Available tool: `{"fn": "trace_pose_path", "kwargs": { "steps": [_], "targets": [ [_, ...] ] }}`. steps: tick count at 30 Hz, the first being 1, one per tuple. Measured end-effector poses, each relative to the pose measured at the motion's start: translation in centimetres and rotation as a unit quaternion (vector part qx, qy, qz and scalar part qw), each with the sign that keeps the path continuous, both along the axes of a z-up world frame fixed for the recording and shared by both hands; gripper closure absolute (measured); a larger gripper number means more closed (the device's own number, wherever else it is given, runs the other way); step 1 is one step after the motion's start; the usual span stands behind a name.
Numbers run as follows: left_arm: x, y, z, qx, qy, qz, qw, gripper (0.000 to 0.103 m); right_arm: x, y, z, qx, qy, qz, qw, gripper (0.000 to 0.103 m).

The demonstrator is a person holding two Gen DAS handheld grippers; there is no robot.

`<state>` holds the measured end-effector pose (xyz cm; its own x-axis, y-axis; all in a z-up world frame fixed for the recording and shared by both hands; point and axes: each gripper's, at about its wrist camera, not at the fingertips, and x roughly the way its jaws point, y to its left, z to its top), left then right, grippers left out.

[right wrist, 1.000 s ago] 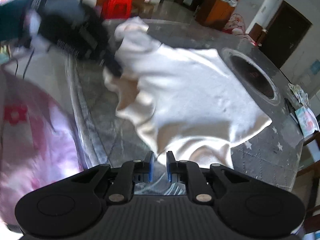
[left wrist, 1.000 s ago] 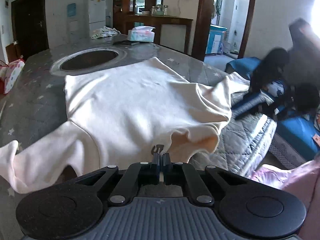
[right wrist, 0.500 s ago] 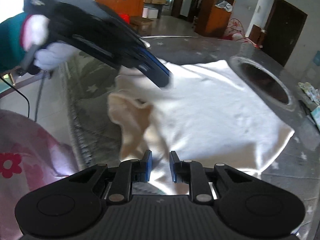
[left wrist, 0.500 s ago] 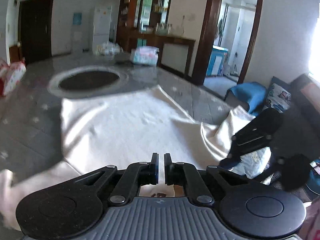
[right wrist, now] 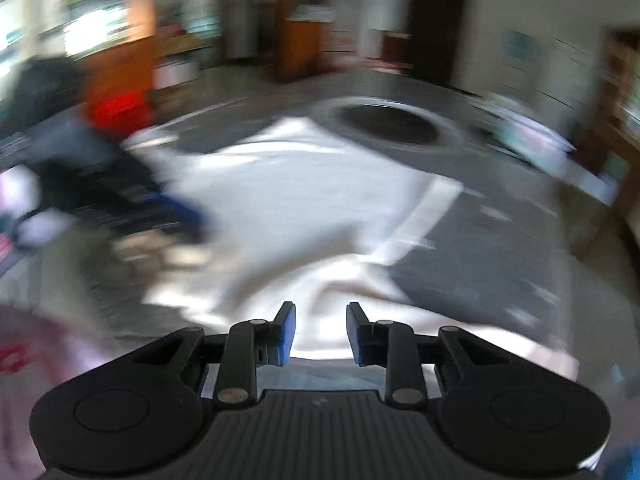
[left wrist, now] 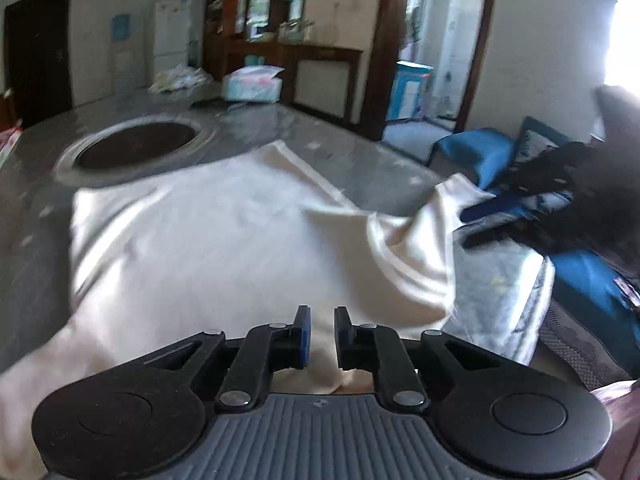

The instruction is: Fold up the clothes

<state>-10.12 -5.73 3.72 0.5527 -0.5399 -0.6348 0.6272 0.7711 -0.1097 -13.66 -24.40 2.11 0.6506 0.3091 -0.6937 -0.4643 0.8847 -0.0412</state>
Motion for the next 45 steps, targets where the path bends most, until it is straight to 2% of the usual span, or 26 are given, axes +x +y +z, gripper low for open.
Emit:
{"fn": "trace_pose_path", "kwargs": {
  "steps": [3,6,9,12,15,19,21,23,24,25,27,28,36,40,42,45],
  "targets": [
    [-0.2,-1.7,-0.2,-0.005,0.002,-0.025,0.9997,0.084,2.0,-4.2,-0.2,0.030,0.011,-0.110,0.993,0.076],
    [-0.4,-3.2,-0.8,-0.001,0.010,-0.043,0.9990,0.083,3.7,-7.3,-0.6,0.070,0.026,-0.184,0.980,0.075],
    [-0.8,-4.1,-1.4,0.006,0.018,-0.056,0.9983,0.083,5.0,-8.7,-1.2,0.086,0.036,-0.218,0.971,0.074],
    [-1.1,-4.4,-1.7,0.012,0.021,-0.062,0.9978,0.080,6.1,-9.3,-2.1,0.082,0.047,-0.243,0.965,0.061],
    [-1.2,-4.4,-1.9,0.014,0.024,-0.063,0.9976,0.078,6.9,-9.6,-3.2,0.079,0.067,-0.269,0.958,0.060],
    [-1.1,-4.4,-2.0,0.012,0.025,-0.064,0.9976,0.077,7.2,-9.4,-3.6,0.082,0.065,-0.281,0.954,0.057],
    [-1.1,-4.4,-2.1,0.011,0.025,-0.064,0.9975,0.076,7.6,-8.7,-3.8,0.065,0.055,-0.281,0.956,0.056],
    [-1.1,-4.4,-2.1,0.010,0.025,-0.064,0.9976,0.074,7.9,-7.8,-3.9,0.036,0.042,-0.271,0.961,0.061],
    [-1.2,-4.4,-2.1,0.009,0.025,-0.064,0.9976,0.074,8.0,-7.4,-4.0,0.023,0.034,-0.265,0.963,0.069],
    [-1.2,-4.4,-2.1,0.008,0.025,-0.064,0.9976,0.074,7.9,-7.3,-3.6,0.023,0.026,-0.261,0.965,0.082],
    [-1.3,-4.3,-2.2,0.005,0.025,-0.064,0.9976,0.072,7.4,-7.3,-2.7,0.034,0.008,-0.255,0.966,0.096],
    [-1.3,-4.3,-2.2,0.004,0.025,-0.064,0.9976,0.071,7.2,-7.3,-2.2,0.039,-0.001,-0.251,0.967,0.097],
    [-1.3,-4.2,-2.3,0.002,0.024,-0.067,0.9975,0.069,5.4,-7.2,1.6,0.083,-0.074,-0.223,0.968,0.098],
    [-1.4,-4.1,-2.3,0.000,0.022,-0.069,0.9973,0.069,2.1,-8.1,4.1,0.105,-0.126,-0.222,0.961,0.098],
    [-1.4,-4.0,-2.4,-0.001,0.021,-0.072,0.9972,0.068,0.9,-9.3,3.5,0.091,-0.113,-0.233,0.961,0.096],
    [-1.6,-3.9,-2.4,0.000,0.020,-0.078,0.9967,0.067,-0.3,-11.5,0.8,0.055,-0.064,-0.289,0.954,0.095]
  ]
}}
